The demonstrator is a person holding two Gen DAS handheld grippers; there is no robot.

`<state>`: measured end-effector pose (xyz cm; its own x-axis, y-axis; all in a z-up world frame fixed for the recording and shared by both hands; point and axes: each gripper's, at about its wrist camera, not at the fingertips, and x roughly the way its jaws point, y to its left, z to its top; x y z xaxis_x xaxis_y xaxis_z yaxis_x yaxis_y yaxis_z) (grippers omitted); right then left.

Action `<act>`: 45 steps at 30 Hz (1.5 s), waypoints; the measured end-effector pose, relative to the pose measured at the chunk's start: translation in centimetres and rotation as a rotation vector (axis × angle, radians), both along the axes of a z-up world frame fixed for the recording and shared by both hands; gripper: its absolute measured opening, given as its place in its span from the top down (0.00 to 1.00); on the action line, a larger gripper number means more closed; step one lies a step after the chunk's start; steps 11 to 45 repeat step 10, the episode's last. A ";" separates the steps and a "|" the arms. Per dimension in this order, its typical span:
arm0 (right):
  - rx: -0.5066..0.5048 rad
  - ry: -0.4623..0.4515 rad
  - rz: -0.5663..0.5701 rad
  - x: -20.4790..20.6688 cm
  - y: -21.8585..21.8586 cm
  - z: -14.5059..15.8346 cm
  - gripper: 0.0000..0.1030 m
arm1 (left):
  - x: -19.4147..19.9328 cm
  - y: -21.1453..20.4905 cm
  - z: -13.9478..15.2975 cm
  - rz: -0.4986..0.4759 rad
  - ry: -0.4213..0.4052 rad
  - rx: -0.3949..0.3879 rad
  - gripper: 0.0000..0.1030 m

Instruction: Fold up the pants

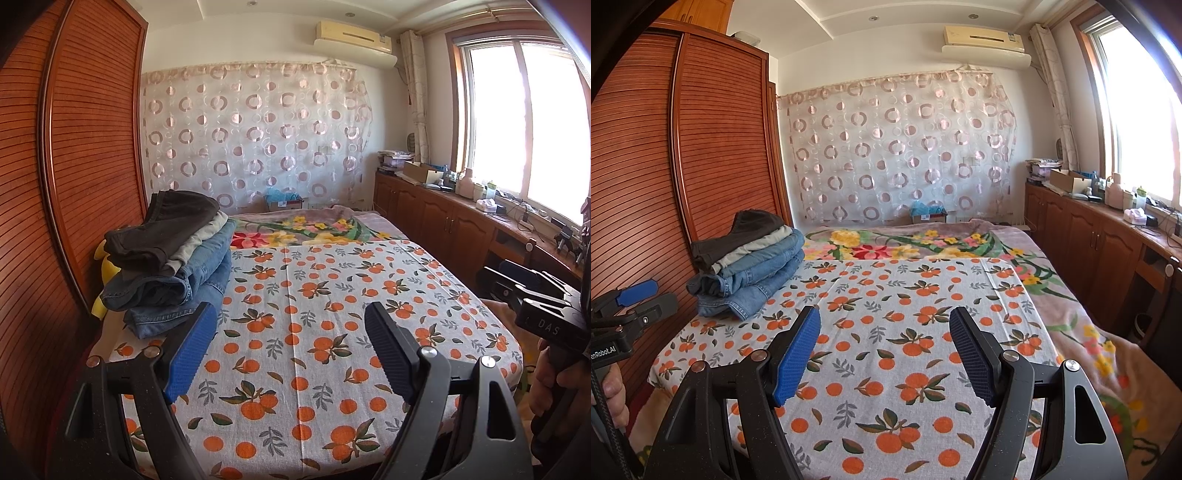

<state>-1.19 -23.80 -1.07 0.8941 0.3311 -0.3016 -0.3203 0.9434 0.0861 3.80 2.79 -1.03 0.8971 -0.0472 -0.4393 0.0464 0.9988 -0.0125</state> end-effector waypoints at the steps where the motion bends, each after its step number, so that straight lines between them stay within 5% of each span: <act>1: 0.001 0.001 0.000 0.0 0.0 0.0 0.28 | 0.0 0.0 0.0 -0.001 0.000 -0.001 0.20; 45: 0.001 0.003 0.003 0.0 0.0 0.0 0.28 | 0.0 0.0 0.0 0.001 0.001 -0.002 0.20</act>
